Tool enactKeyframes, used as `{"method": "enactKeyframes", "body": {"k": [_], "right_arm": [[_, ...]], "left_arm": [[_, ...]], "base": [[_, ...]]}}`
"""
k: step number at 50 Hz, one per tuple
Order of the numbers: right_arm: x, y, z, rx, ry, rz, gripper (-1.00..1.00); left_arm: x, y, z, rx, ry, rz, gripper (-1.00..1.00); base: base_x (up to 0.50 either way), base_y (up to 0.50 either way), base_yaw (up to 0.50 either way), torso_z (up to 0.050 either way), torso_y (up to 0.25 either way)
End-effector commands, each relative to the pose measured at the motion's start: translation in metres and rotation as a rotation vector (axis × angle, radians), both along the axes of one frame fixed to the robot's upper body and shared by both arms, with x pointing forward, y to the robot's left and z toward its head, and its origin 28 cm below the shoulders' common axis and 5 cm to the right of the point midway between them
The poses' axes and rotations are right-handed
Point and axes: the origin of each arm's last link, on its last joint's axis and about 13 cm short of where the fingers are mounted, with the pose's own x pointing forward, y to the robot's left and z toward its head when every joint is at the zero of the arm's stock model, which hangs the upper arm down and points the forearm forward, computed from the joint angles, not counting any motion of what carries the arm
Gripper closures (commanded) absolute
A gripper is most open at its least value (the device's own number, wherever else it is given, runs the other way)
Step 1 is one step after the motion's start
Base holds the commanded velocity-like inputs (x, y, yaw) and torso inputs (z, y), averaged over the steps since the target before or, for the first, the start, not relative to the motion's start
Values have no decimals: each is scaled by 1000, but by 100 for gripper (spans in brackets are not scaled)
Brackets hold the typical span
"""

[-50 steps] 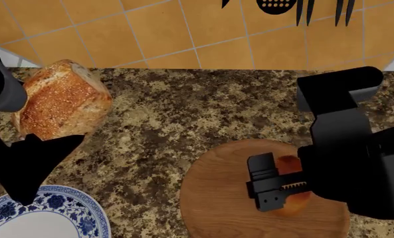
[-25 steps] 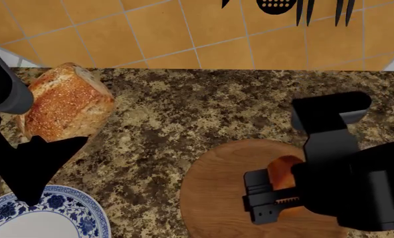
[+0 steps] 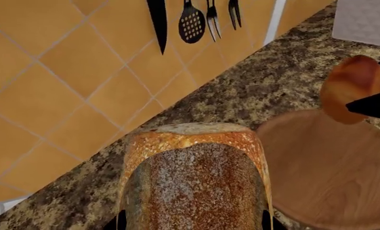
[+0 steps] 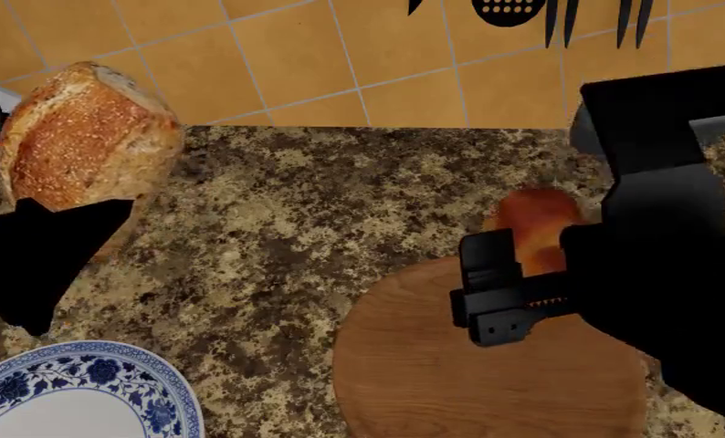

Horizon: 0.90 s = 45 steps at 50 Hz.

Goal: Place all breads on the cutting board.

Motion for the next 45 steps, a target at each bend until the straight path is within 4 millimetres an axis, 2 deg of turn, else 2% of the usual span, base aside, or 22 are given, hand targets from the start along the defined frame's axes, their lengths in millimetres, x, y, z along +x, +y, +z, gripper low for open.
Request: {"method": "enactKeyframes", "body": {"k": [1,6,14,18,24,45], "right_arm": [[-34,-2,26,60,-174,-7,100],[-49,-3,34,114,-288,-35,100],[-72,2,28,124,-469,-91,100],[-88,2,31,57,-543,-103,100],[-104,2,30,78,-579,-109,100],[-101,1,17,128,-570,-107,100]], "left_arm": [[-14,3,11,-74,-54,41,100],[-20,2,10,-107,-92,63,100],[-34,-5,5,-143,-197,160,100],[-46,-2,13,-153,-229,185,100],[-54,-1,18,-189,-245,197,100],[-46,3,18,-248,-284,241,100]], "base": [[0,0,0,0,0],[0,-1,0,0,0],[0,-1,0,0,0],[0,0,0,0,0],[-28,1,0,0,0],[-345,117,0,0,0]]}}
